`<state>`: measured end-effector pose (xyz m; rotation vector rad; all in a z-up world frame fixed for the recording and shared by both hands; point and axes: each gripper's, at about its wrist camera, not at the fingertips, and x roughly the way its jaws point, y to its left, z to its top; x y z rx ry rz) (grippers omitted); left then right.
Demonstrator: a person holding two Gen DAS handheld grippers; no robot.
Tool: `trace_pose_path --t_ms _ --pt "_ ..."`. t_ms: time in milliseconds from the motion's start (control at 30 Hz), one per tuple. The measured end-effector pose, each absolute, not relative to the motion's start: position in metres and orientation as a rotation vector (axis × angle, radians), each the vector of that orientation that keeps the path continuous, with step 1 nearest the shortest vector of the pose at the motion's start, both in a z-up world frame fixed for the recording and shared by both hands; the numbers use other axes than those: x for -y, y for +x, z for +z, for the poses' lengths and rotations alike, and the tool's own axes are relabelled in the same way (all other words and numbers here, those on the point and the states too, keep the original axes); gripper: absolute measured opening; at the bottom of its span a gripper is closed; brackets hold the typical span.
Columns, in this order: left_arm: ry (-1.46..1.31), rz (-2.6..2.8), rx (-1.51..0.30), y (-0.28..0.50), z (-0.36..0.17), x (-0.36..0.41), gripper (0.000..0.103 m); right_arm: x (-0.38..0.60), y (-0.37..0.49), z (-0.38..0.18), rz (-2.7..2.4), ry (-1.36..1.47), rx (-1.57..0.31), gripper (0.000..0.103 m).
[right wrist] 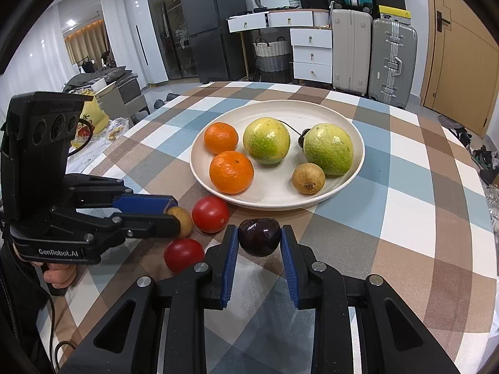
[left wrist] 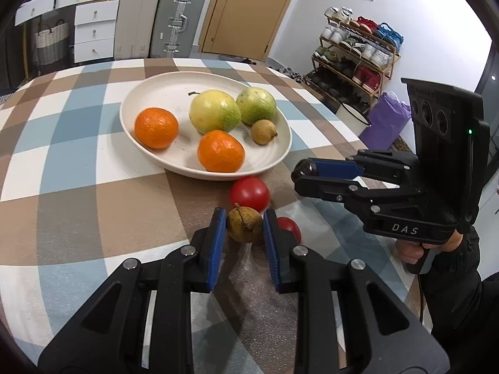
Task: Organize fruits
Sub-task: 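Carry the brown pear and plum into the white plate and open both tools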
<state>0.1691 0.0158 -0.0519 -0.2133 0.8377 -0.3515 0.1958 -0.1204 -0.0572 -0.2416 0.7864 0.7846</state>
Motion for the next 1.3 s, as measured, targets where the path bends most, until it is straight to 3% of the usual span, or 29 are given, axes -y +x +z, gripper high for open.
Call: trace_pose_path --t_ms 800,1300 --pt "-0.186 -0.151 -0.694 0.164 -0.023 -0.042 0.022 0.122 0.199 -0.052 0.789 -0.199 -0.761 0.028" --pt "-0.126 -0.069 -0.613 0.185 0.018 -0.047 0.022 0.122 0.220 -0.006 0.723 -0.113 -0.673 0.028"
